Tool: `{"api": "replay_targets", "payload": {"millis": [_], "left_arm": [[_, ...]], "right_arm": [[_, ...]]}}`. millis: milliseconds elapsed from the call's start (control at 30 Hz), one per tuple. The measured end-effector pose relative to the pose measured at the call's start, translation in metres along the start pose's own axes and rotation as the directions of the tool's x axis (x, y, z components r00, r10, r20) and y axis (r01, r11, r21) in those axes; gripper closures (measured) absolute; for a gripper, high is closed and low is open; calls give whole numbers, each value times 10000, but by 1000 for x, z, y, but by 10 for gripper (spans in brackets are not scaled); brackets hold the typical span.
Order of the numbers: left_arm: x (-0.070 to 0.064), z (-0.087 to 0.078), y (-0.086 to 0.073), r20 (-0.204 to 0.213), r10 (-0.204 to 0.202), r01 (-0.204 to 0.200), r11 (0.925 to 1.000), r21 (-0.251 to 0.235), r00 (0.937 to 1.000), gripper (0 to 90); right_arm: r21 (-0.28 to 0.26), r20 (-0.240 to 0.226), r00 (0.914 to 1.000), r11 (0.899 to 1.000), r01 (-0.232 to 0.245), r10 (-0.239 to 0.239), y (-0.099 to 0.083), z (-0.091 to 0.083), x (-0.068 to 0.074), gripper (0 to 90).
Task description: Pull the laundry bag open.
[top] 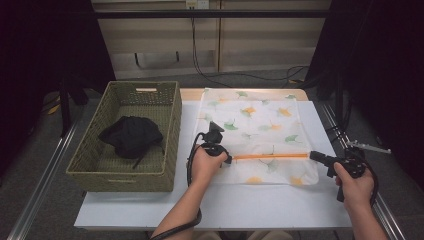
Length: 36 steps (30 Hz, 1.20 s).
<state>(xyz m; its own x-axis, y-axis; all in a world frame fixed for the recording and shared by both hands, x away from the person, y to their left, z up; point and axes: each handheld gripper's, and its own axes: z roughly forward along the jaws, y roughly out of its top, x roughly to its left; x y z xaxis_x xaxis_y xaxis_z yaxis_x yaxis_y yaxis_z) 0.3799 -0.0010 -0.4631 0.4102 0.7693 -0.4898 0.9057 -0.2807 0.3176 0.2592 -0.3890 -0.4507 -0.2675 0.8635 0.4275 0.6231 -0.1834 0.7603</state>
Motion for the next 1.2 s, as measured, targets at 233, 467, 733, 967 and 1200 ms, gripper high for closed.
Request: {"api": "replay_targets", "payload": {"millis": [233, 467, 733, 967, 1200], "left_arm": [[0, -3, 1, -32, -3, 4, 10000, 46, 10000, 900], [5, -5, -1, -53, -185, 185, 9998, -13, 9998, 900], [3, -9, 0, -50, -165, 165, 9998, -67, 9999, 900], [5, -10, -1, -89, -263, 262, 9996, -57, 9996, 900], [7, -11, -2, -70, -412, 411, 9991, -97, 9991, 900]], "right_arm": [[-66, 41, 10000, 10000, -67, 67, 0, 0, -1, 866], [-35, 143, 9997, 9998, -196, 197, -1, -1, -6, 866], [-45, 241, 9996, 9999, -147, 148, -1, -1, -6, 866], [-102, 252, 9995, 9998, -162, 165, 0, -2, -7, 866], [-116, 225, 9994, 9996, -251, 253, 0, -5, -9, 866]]}}
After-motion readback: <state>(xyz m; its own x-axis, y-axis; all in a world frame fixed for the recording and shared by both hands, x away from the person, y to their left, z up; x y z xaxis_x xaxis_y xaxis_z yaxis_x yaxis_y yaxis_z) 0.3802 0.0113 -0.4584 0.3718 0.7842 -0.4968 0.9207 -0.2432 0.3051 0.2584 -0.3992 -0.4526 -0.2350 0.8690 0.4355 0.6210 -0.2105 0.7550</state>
